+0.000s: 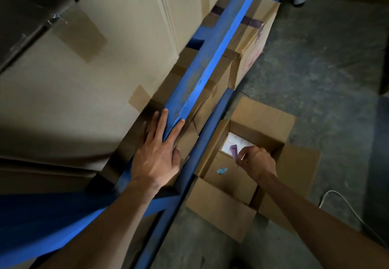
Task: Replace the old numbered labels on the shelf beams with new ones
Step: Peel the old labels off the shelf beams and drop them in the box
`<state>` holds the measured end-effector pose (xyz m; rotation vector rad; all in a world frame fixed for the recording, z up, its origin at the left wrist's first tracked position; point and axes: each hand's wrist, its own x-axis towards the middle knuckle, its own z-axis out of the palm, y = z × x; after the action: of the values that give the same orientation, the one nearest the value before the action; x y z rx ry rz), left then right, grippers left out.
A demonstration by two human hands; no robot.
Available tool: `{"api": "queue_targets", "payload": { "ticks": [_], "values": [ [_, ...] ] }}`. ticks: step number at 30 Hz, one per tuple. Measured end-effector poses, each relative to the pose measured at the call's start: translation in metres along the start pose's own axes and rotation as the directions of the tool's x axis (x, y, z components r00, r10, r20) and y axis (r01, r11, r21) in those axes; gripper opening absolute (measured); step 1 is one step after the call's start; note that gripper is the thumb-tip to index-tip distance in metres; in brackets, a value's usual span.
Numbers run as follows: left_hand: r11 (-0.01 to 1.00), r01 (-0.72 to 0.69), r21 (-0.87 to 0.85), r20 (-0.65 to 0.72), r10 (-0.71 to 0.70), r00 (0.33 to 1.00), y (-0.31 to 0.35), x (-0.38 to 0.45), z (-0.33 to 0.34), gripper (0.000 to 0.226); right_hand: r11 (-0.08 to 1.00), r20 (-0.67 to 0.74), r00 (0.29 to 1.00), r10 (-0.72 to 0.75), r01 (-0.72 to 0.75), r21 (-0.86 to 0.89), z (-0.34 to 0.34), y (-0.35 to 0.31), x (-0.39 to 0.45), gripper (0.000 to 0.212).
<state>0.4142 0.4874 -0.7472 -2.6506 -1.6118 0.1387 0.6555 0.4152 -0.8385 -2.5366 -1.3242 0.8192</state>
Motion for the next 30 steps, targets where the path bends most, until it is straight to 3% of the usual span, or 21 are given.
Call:
{"api": "queue_targets", "payload": {
  "ticks": [5, 11, 17, 22, 26, 30],
  "values": [
    [1.000, 0.009, -0.002, 0.006, -0.009, 1.000, 0.001, 0.000, -0.001, 0.076, 0.996, -0.019, 0.997, 0.070, -0.071, -0.059, 0.010, 0.009, 0.003, 0.046],
    [1.000, 0.001, 0.012, 0.003, -0.001, 1.000, 0.001, -0.001, -0.002, 0.077, 0.984, 0.021, 0.988, 0.156, -0.153, -0.093, 0.018, 0.023, 0.005, 0.025],
    [1.000, 0.000, 0.004, 0.014, -0.001, 1.000, 0.001, 0.000, -0.004, 0.076, 0.982, 0.038, 0.985, 0.166, -0.162, -0.093, 0.025, 0.030, 0.003, 0.036],
    [1.000, 0.000, 0.009, 0.019, 0.000, 1.000, 0.002, 0.000, -0.005, 0.075, 0.986, 0.021, 0.991, 0.129, -0.126, -0.107, 0.024, 0.032, 0.001, 0.028],
    [1.000, -0.004, -0.017, 0.005, 0.004, 1.000, 0.003, -0.001, -0.006, 0.074, 0.991, 0.009, 0.991, 0.136, -0.136, -0.004, 0.018, 0.032, 0.001, 0.012],
    [1.000, -0.002, -0.009, 0.003, 0.002, 1.000, 0.002, -0.001, -0.006, 0.074, 0.990, 0.064, 0.994, 0.086, -0.092, 0.102, 0.018, 0.038, 0.004, 0.011]
  ]
}}
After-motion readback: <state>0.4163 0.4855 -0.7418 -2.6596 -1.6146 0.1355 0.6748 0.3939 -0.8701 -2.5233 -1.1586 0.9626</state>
